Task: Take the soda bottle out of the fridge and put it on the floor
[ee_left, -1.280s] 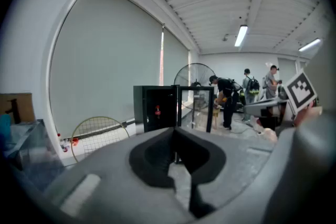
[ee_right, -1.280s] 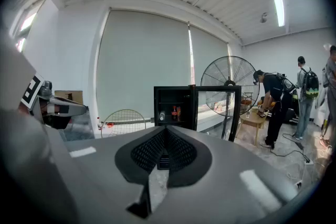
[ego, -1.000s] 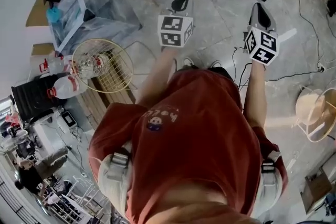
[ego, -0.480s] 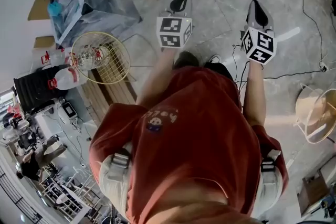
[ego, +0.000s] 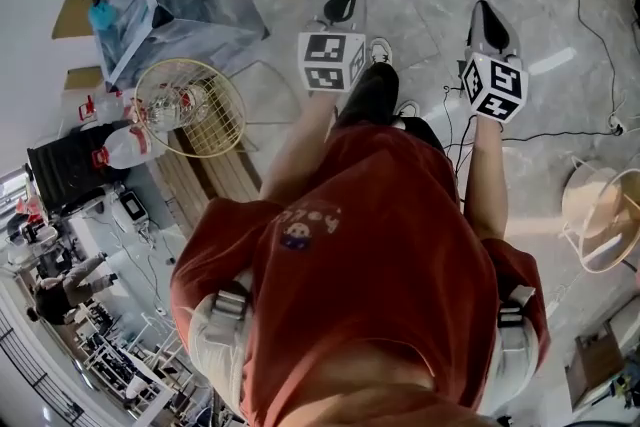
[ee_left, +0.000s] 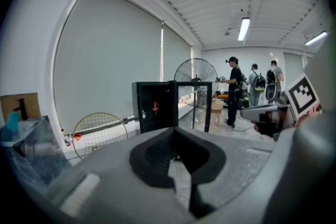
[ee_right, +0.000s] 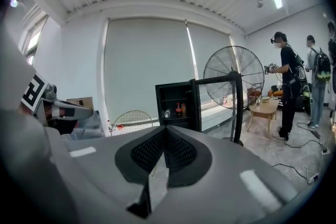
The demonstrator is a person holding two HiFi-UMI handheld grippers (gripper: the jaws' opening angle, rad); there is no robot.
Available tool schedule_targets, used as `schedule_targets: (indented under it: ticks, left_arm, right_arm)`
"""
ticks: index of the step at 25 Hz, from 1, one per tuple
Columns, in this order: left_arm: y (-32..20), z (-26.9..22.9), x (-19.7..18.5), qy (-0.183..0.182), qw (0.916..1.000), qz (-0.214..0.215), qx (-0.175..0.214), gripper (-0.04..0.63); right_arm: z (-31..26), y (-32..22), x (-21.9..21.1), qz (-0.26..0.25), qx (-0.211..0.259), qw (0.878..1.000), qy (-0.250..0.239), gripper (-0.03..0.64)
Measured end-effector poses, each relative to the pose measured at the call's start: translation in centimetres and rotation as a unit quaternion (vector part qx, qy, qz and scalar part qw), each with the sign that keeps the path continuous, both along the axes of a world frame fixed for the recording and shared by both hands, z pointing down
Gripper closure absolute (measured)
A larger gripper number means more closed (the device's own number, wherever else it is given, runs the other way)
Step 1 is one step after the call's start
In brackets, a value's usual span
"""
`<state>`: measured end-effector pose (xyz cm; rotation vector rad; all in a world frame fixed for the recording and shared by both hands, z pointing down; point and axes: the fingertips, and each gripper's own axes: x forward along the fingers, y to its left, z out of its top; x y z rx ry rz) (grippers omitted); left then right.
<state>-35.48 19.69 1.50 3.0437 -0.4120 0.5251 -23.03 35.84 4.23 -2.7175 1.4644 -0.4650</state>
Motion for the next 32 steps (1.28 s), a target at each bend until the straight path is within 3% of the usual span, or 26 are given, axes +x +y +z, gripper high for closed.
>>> schedule_targets:
  ticks: [9, 13, 32]
  left_arm:
    - [-2.0, 0.4, 4.7, 0.011, 0.9999, 0.012, -0.006, 0.595]
    - [-3.8, 0.4, 7.0, 0.014, 0.9998, 0.012, -0.004, 0.595]
    - [-18.0, 1.2, 16.3, 0.034, 0.9994, 0.003, -0.003, 0.595]
  right_arm:
    - [-0.3, -1.6, 4.4, 0.015, 0.003, 1.000, 0.007, 0.618]
    - [-1.0, -3.5, 6.3, 0.008, 0.032, 0.999, 0.004, 0.618]
    - [-0.3, -17.0, 16.5, 0.019, 0.026, 0.999, 0.006, 0.618]
